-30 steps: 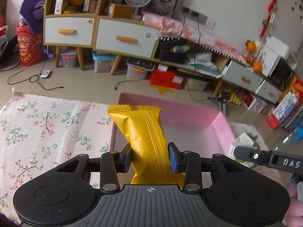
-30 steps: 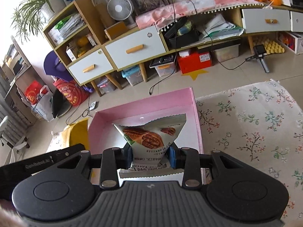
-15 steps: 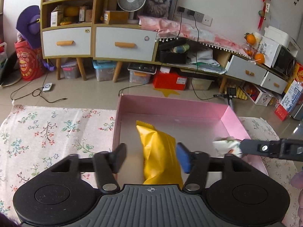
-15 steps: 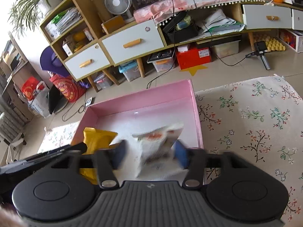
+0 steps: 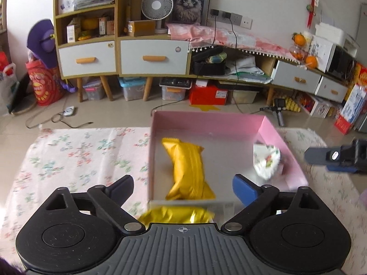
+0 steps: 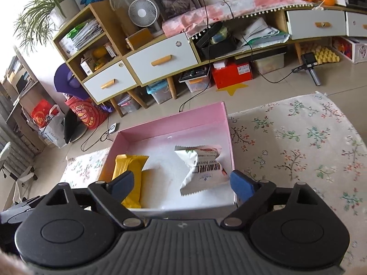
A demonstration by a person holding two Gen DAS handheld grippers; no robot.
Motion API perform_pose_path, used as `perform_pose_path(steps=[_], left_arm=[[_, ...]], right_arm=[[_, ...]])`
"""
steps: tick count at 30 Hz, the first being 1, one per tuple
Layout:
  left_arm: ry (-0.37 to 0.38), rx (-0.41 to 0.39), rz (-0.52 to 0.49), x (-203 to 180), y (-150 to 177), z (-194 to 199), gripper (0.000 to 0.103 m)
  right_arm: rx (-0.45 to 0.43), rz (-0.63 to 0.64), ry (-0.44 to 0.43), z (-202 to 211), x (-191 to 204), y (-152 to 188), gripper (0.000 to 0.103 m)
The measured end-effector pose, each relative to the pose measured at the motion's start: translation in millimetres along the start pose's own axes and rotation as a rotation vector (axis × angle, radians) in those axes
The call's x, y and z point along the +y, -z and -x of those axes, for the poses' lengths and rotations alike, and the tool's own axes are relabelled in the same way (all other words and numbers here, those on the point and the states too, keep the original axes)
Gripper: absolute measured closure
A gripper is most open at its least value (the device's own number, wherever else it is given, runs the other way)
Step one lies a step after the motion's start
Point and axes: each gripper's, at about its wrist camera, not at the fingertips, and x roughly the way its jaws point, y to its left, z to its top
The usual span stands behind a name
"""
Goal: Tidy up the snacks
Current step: 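Grasp the yellow waffle sandwich pack with the left tool while the right tool grasps a red candy pack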
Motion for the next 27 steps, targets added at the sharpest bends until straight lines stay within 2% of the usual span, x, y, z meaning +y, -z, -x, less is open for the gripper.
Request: perform_pose_path(steps=[3,13,20,23,27], left_arm=[[-0.035,0.003,-0.024,-1.3,13.8,16.6,0.005],[-0.081,0.052,0.039,15.4,51.1,61.9,0.005],[-0.1,0.033,0.058,22.8,79.3,82.0,0.005],[-0.14,0.055,0.074,26.9,86.9,82.8,0.005],[-0.121,0.085,0.12,36.4,97.7,84.3,0.005]], right_arm=[[0.004,0.031,-0.002,11.3,4.4,7.0,0.005],[0.013,0.116,0.0,38.7,7.4,33.1,0.002],[-0.035,0.183,0.013,52.6,7.1,53.2,0.0],[-0.057,0.211,-0.002,56.4,7.0,60.6,0.0],[-0.092,0.284,-0.024,61.9,11.7,68.3,0.0]])
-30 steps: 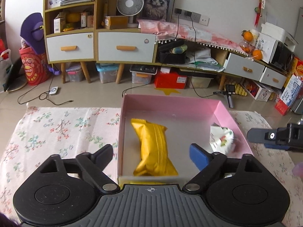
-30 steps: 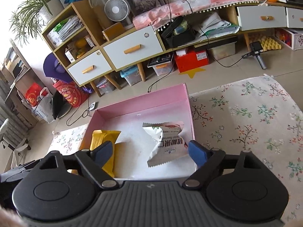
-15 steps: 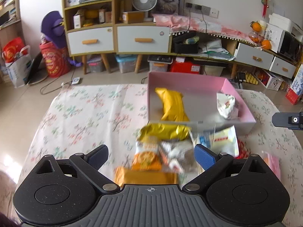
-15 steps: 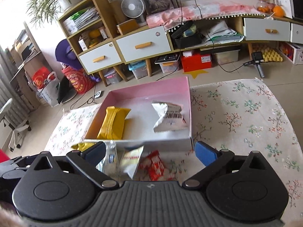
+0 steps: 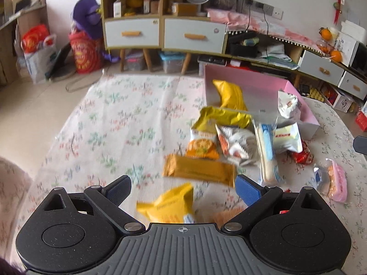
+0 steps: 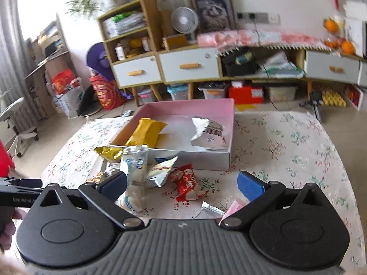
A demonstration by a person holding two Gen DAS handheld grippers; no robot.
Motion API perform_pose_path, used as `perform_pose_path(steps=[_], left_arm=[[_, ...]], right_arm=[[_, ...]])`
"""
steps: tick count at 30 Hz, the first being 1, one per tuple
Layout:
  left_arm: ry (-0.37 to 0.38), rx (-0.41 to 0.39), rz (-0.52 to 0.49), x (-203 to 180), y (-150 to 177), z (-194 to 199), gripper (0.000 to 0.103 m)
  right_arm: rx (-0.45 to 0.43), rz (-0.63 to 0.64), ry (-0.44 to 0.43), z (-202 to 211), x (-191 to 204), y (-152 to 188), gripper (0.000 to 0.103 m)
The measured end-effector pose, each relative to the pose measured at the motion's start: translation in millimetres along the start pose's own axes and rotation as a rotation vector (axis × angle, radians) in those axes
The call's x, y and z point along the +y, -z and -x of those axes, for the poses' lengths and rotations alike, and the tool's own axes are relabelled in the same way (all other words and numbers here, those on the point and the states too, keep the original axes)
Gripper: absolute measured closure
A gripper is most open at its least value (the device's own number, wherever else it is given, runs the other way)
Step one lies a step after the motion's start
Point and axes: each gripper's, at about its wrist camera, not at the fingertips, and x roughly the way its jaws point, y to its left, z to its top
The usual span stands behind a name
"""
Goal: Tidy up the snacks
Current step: 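Grasp the yellow waffle sandwich pack with the left tool while the right tool grasps a red candy pack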
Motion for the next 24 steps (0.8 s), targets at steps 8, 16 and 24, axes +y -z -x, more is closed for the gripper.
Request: perform_pose_path(steps=[8,16,24], left_arm=[[0.069,0.082,0.097,19.8,21.6,-3.4,0.006],[0.115,0.194,0.177,30.0,37.8,-17.8,0.019],[0.131,0.22,0.191,33.4,42.2,-21.3,0.046]], right_arm=[[0.023,0.075,-0.056,-7.7,15.7,12.6,0.0],[0.136,0.175,-0.12,-33.2,40.1,28.3,0.001],[0.214,0.238,-0.158,-50.6,67.0,45.0,0.005]])
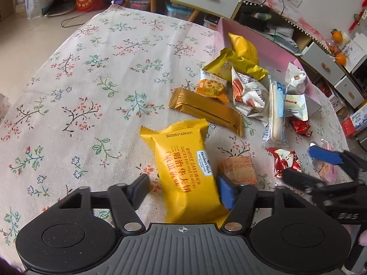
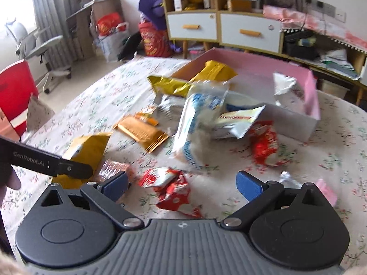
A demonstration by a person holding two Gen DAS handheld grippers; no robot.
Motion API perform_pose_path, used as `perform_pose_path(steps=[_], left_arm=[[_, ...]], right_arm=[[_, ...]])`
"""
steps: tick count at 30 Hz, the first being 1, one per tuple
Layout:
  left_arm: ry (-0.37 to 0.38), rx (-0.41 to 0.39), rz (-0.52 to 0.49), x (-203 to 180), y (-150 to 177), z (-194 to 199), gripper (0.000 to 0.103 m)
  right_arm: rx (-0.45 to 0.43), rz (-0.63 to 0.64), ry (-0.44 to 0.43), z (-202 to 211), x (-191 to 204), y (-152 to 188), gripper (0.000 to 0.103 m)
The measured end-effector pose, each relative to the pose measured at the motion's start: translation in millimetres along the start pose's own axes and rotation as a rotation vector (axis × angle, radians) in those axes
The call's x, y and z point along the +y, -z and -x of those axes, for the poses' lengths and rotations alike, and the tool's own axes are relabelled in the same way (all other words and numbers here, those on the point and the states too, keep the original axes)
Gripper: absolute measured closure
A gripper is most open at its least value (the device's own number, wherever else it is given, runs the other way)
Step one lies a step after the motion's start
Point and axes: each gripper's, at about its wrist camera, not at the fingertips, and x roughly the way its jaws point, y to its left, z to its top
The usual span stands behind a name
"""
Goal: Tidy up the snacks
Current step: 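Grasp the yellow waffle sandwich pack with the left tool while the right tool grasps a red candy pack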
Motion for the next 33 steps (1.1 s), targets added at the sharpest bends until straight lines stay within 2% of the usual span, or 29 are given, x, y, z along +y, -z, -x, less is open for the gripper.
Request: perform_pose_path(steps=[3,10,13,18,26,33], left_arm=[[0.008,0.008,0.008,1.5,-0.1,0.0,0.057],[0.009,0.009,0.028,4.1,-2.0,1.3,0.062],[0.007,0.006,0.043,6.3,-3.6,2.8,0.066],[0.003,-0.001,0.053,6.9,-6.5,5.0,0.068],[0.007,-0.009,0.037,0.9,-10.7,7.5,0.069],[0.022,-0.053,0.032,-5.8,-21.1,18.2,0.07]], right_arm=[[0.033,0.007,-0.006,-6.9,6.4,1.7,0.008],[0.09,0.007,-0.004,-16.1,15.9,0.0,0.026],[0.107,0.008,0.02,-17.0,19.6,-0.9,0.035],[0.115,-0.035,0.025,-13.2,16.6,-5.2,0.058],[0.141,-0.136,0.022,-6.3,5.0,-10.2,0.068],[0.134,-0.166,0.004,5.2,1.6,-13.6,0.069]])
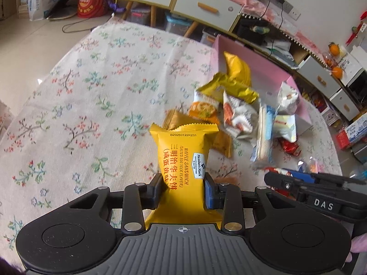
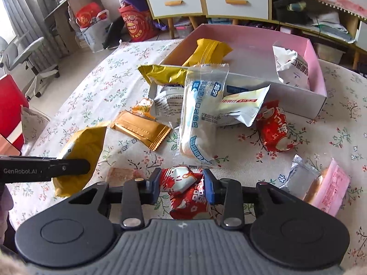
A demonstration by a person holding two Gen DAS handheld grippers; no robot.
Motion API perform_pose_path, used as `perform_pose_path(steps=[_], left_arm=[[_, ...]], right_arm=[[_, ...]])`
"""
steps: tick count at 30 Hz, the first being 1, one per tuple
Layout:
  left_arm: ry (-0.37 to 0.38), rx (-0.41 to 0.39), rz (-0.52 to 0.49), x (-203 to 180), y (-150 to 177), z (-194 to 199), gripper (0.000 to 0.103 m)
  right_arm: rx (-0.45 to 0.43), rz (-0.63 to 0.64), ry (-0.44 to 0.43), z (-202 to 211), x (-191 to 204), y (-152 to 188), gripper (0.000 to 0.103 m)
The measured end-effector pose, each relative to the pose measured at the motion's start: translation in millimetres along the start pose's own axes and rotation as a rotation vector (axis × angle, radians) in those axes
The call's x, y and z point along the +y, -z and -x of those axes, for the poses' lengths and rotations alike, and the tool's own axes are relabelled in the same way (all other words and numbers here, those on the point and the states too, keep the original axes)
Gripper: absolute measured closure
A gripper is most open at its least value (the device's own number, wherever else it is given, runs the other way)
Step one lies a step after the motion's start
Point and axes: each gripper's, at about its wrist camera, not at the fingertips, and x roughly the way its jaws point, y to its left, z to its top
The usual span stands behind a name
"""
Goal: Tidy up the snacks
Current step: 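Grasp the yellow waffle sandwich pack with the left tool while the right tool grasps a red candy pack, then lower both packs into the pink box and open both tools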
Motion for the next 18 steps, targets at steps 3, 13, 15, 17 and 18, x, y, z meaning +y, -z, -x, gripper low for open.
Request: perform_pose_path(steps=[3,13,15,17,18], left_arm=[[0.012,-0.016,0.008,-3.3,-5.6,3.0,0.07],[0.035,-0.072,-0.03,-29.8,-26.6,4.3,0.07],[0.044,-0.079,-0.029,-34.9,-31.6,2.3,0.07],[0.048,-0.086,-0.033,-41.1,-35.8,0.4,0.07],[0.049,-0.09,-0.037,-44.5,-37.9,-0.6,0.07]], right_arm=[[-0.005,-0.021,-0.007,3.3,-3.0,-5.1,0.069],[-0.052,-0.148,-0.004,13.3,-25.2,-22.2,0.069],[-0.065,-0.17,0.001,14.9,-30.4,-25.7,0.069],[-0.081,-0.184,0.009,17.0,-34.7,-29.2,0.069],[-0.091,-0.188,0.012,17.9,-36.6,-31.7,0.069]])
